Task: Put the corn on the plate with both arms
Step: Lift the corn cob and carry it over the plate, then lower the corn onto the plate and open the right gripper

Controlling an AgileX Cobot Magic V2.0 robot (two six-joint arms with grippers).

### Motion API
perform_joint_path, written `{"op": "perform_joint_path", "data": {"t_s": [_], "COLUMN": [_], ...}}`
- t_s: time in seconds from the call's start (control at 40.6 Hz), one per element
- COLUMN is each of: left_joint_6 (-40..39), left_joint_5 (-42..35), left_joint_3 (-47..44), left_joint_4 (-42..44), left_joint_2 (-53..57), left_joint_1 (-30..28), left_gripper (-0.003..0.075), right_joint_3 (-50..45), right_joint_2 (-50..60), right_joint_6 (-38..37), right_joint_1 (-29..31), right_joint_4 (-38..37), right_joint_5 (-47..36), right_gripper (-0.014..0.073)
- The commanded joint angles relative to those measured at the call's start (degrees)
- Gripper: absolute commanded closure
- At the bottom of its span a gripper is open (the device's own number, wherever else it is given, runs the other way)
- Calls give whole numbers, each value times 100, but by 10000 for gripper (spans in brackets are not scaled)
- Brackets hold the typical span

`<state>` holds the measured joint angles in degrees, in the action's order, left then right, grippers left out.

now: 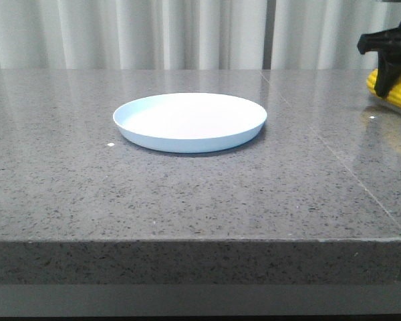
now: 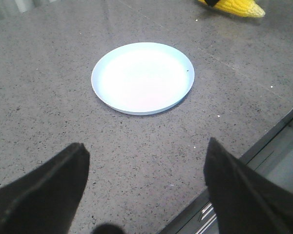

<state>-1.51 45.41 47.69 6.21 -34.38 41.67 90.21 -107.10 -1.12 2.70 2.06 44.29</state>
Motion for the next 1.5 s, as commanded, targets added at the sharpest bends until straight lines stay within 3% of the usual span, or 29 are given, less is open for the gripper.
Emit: {"op": "perform_joint_path", "data": {"t_s": [0.0,0.246,0.37,0.813,1.133,1.257,1.478], "left_joint_6": [-66,-66,-66,-66,-66,-66,-66], "left_joint_5": [-478,-478,-478,-478,-478,-478,-478], "left_joint_3": [146,146,146,146,146,146,146], "left_joint_4": [-21,-21,-21,-21,-21,-21,-21], "left_joint_2": [-10,-10,-10,-10,-10,-10,-10], "left_joint_1": [48,48,48,48,48,48,48], "left_gripper": [227,227,227,227,227,227,227], "right_joint_3": [449,1504,1798,1820,1820,1820,1820], "right_joint_2": [545,683,683,272,-422,-581,-714], "right_joint_6": [18,23,23,-189,-748,-748,-748], "right_joint_1": [-172,-971,-1474,-2927,-3016,-3016,-3016], "right_joint_4": [27,73,278,1331,1322,1315,1315], "right_joint_5": [154,1475,1667,906,338,147,182], "right_gripper": [356,356,356,356,350,279,53]}}
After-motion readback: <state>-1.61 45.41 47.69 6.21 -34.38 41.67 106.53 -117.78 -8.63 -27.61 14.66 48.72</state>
